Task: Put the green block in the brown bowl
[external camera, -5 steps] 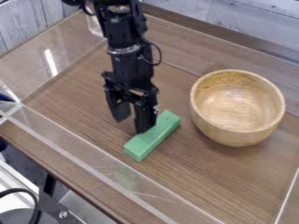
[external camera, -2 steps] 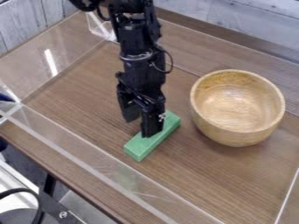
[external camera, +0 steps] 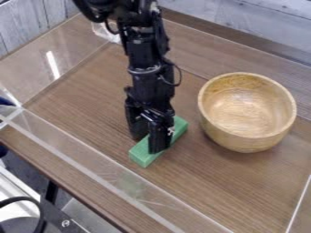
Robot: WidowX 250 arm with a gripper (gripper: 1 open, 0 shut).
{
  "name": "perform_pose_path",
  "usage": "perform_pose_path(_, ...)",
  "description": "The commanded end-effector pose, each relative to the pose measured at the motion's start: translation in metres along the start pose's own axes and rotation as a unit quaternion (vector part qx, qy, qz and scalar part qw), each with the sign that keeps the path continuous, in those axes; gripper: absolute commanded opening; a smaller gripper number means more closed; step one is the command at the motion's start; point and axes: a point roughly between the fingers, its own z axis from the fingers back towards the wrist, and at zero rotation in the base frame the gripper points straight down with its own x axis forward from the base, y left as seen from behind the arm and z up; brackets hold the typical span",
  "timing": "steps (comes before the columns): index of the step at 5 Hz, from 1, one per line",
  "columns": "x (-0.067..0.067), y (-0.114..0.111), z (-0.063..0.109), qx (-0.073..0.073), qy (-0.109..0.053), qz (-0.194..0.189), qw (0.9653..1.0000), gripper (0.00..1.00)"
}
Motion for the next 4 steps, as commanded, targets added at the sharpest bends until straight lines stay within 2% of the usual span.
perform_pose_path(1,0.0064,0.0049,0.0026,0.005,0.005,-0.003,1.0000,0.00)
perform_pose_path(3,0.0032,0.0105,0.0048,-0.009,0.000,0.030,0.9995,0.00)
perform_pose_path(4,0.0047,0.0114,0.0016,-0.007,-0.013,0.038,0.9992,0.00)
